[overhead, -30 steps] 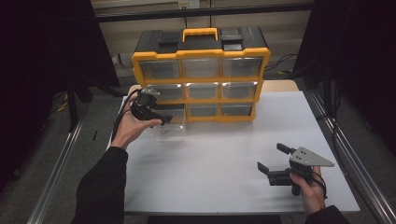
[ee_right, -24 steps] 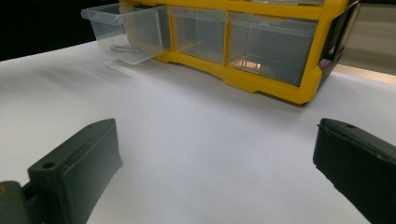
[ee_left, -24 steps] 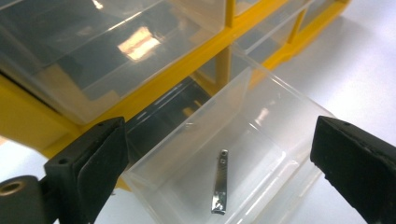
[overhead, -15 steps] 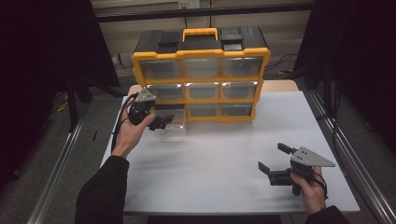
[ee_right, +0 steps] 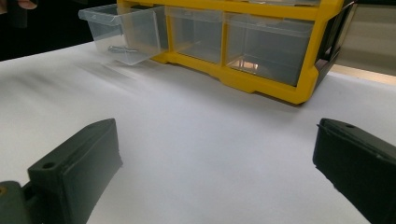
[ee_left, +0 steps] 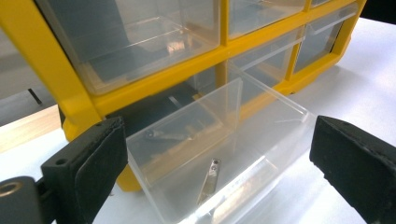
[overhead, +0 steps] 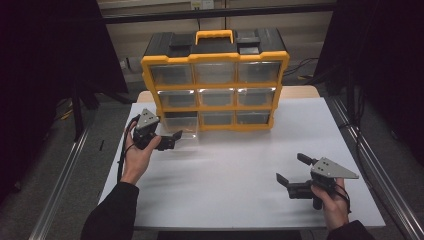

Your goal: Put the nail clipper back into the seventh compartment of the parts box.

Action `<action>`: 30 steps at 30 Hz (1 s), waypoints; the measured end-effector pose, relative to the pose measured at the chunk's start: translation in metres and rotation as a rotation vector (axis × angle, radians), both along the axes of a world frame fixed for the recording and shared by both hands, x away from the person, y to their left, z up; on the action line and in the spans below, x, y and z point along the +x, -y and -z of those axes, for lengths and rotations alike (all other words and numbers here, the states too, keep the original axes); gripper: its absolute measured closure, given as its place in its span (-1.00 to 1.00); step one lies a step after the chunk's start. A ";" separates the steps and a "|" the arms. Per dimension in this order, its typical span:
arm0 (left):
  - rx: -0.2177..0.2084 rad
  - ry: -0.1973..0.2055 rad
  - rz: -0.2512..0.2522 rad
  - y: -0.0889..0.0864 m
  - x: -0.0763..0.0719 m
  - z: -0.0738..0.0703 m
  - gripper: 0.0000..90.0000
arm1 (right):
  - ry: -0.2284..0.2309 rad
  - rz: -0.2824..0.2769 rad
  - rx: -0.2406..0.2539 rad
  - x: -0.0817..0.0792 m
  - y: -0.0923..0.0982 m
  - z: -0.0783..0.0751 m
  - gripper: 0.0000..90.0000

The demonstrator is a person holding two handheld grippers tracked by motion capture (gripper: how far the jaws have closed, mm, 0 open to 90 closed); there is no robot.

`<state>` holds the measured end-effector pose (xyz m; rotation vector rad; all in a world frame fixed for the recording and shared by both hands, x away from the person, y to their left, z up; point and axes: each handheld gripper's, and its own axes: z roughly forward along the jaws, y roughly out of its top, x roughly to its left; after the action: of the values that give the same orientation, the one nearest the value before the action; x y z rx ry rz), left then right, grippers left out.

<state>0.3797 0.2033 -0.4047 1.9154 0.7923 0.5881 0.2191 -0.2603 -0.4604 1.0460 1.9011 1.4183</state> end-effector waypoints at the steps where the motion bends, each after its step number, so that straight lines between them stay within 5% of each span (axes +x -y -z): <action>1: -0.011 0.000 -0.007 0.000 -0.002 0.002 -0.91 | 0.004 -0.002 -0.001 0.000 0.000 0.000 -0.99; 3: -0.040 -0.005 -0.007 -0.002 -0.004 0.005 -0.91 | 0.004 -0.003 -0.001 0.000 0.000 0.000 -0.99; 8: -0.039 0.021 -0.037 -0.005 -0.009 0.012 -0.91 | 0.002 -0.008 -0.001 0.000 0.000 0.000 -0.99; 19: -0.067 0.005 -0.074 -0.012 -0.026 0.031 -0.92 | 0.005 -0.009 -0.002 0.000 -0.001 0.000 -0.99; 26: -0.030 0.012 -0.032 -0.009 -0.040 0.039 -0.93 | -0.001 -0.004 -0.009 0.000 -0.001 0.000 -0.99; 30: -0.074 -0.007 -0.020 -0.006 -0.048 0.042 -0.94 | -0.002 0.000 -0.014 -0.001 -0.002 0.000 -0.99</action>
<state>0.3316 0.2094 -0.4467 1.8451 0.8277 0.5569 0.2183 -0.2586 -0.4605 1.0411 1.9103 1.4025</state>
